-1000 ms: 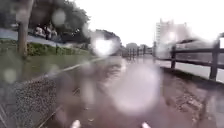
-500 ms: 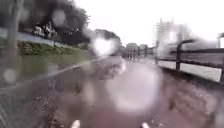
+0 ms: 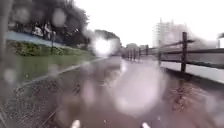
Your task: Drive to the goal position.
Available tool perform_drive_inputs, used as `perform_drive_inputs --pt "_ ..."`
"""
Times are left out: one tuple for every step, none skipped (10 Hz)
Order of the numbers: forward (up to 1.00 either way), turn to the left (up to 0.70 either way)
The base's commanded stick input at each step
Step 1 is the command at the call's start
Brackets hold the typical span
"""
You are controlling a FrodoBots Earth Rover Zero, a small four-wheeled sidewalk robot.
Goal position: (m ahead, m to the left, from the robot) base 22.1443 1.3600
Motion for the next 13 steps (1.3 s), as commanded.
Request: perform_drive_inputs --pt "0.70 0.00" --pt "0.70 0.00" --pt "0.70 0.00" --pt "0.70 0.00" --pt "0.70 0.00" --pt "0.70 0.00" --pt "0.70 0.00" --pt "0.70 0.00" --pt "0.70 0.00" --pt "0.70 0.00" --pt "0.70 0.00" --pt "0.70 0.00" --pt "0.70 0.00"
